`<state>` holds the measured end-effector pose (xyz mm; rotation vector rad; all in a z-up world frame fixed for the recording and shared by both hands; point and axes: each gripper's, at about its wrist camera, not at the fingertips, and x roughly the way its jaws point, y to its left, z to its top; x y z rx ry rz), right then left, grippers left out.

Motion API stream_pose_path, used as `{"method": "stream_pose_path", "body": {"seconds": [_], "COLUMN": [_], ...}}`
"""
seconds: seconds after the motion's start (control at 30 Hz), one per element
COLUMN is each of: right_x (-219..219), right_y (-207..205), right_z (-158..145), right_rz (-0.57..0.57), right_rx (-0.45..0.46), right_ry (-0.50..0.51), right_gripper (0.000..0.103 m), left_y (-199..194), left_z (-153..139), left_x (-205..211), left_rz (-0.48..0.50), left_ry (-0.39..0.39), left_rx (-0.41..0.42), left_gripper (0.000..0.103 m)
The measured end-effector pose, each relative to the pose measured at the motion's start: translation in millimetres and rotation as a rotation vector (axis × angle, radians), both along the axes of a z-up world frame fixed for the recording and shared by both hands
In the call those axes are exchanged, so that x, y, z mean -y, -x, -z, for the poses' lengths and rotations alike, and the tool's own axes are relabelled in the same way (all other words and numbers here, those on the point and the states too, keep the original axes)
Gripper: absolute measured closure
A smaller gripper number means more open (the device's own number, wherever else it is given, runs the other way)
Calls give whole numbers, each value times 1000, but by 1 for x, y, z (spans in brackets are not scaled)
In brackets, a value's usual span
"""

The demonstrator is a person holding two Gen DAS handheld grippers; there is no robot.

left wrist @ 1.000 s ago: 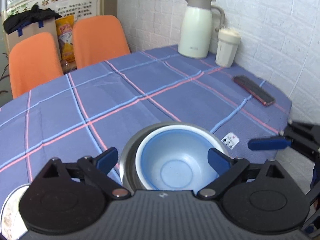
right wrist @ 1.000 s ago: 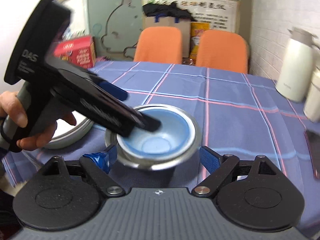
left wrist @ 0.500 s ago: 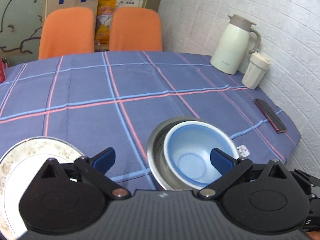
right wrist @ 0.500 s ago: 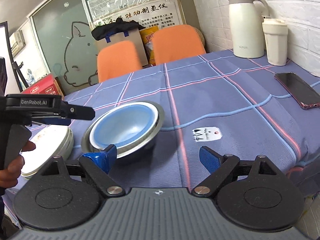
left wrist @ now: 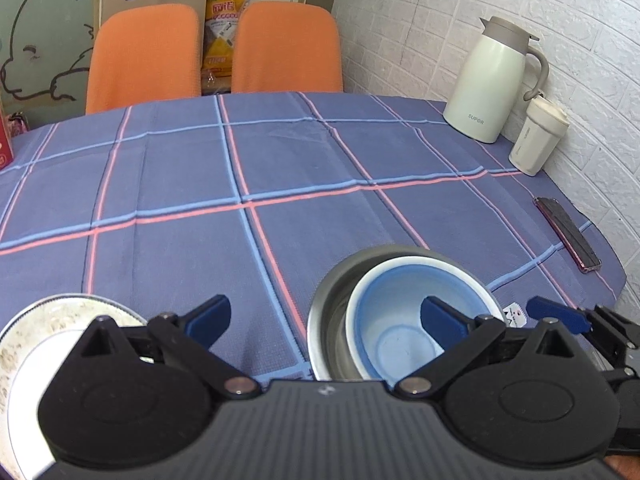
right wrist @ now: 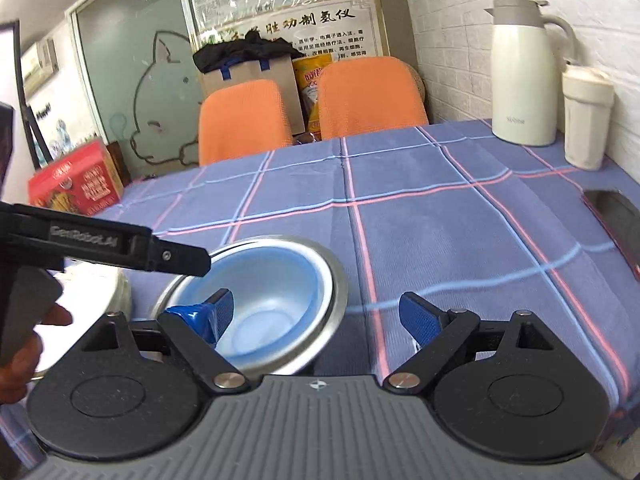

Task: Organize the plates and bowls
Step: 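Grasp the steel bowl rim with the left tool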

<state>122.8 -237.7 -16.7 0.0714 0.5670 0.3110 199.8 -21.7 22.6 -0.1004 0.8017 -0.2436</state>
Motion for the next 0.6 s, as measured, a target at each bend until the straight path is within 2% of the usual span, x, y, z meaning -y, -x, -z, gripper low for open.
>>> {"method": "stream_pose_path", "body": {"seconds": [0.13, 0.4, 0.53, 0.6], "right_x": [-5, -11, -18, -21], "right_y": [-14, -35, -31, -32], "right_z": [6, 22, 23, 23], "right_rz": [-6, 14, 6, 18], "right_rx": [-20, -120, -103, -111], "right_ry": [38, 56, 117, 117], "right_gripper": [26, 25, 24, 23], "left_y": [-10, -35, -40, -42], "left_z": [5, 27, 37, 38], "left_x": [6, 23, 23, 22], "left_rz": [17, 46, 42, 33], "left_ry": [-13, -58, -71, -78], "left_rx": [-17, -96, -121, -127], "left_gripper": [2, 2, 2, 2]}}
